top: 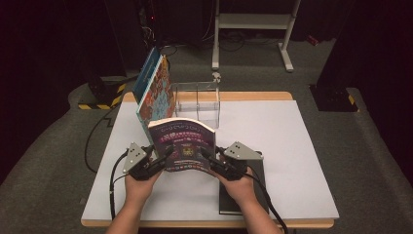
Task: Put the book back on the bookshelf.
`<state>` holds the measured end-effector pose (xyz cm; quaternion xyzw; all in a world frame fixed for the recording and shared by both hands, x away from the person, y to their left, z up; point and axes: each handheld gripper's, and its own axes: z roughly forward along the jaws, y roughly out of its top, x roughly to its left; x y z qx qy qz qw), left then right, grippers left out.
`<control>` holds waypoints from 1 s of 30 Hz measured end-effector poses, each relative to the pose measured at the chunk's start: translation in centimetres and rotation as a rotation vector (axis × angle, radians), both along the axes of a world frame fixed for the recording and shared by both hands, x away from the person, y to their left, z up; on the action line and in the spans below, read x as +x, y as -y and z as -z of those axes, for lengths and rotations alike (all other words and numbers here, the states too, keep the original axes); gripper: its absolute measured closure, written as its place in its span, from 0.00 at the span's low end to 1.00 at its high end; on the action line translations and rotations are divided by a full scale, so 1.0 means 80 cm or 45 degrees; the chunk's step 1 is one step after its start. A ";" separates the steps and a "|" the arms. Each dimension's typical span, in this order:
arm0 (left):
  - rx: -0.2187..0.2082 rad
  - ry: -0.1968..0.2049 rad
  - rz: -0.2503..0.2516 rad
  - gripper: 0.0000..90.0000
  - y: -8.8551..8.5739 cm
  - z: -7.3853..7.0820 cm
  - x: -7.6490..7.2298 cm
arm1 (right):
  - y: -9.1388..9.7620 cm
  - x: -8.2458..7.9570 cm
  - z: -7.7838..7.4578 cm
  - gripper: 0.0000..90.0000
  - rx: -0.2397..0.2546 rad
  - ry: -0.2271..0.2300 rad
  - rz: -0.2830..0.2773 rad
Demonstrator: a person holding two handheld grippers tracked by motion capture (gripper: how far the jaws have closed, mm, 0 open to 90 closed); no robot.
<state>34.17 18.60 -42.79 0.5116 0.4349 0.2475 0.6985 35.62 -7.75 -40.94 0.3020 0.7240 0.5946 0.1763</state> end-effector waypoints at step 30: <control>0.049 -0.057 -0.020 0.31 -0.010 0.007 0.003 | -0.004 -0.011 0.011 0.93 -0.017 0.124 -0.043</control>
